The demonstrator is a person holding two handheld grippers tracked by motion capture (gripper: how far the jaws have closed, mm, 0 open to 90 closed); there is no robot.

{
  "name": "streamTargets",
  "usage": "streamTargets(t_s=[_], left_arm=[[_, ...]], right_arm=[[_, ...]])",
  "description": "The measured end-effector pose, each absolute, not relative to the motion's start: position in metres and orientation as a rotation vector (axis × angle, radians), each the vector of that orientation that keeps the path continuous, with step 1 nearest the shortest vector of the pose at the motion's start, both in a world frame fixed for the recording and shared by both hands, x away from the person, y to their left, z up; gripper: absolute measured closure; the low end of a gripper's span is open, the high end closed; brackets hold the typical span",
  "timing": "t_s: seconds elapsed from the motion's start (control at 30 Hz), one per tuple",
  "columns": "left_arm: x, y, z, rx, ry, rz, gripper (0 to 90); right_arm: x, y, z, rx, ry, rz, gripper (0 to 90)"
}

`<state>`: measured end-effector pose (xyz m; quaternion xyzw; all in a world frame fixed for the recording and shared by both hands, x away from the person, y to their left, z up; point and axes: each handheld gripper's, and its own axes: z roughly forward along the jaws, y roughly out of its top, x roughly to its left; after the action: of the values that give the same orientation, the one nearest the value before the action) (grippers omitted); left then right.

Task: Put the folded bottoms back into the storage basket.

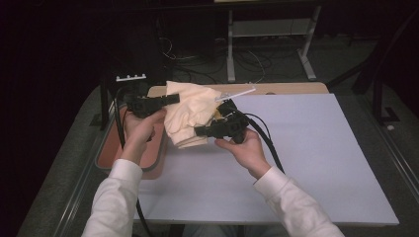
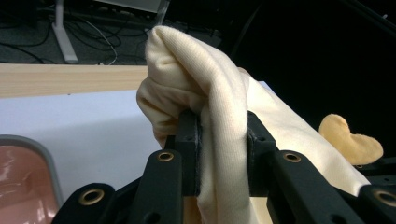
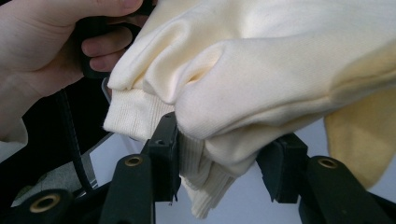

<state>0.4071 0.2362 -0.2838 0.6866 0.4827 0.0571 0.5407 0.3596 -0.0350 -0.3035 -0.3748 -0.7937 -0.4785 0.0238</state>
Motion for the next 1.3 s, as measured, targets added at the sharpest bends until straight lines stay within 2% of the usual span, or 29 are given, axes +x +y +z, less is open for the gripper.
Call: streamTargets(t_s=[1.3], left_arm=[[0.4,0.297,-0.273,1.582,1.198,0.199,72.1]], right_arm=[[0.371,0.027,-0.295,-1.061,-2.492,-1.488,52.8]])
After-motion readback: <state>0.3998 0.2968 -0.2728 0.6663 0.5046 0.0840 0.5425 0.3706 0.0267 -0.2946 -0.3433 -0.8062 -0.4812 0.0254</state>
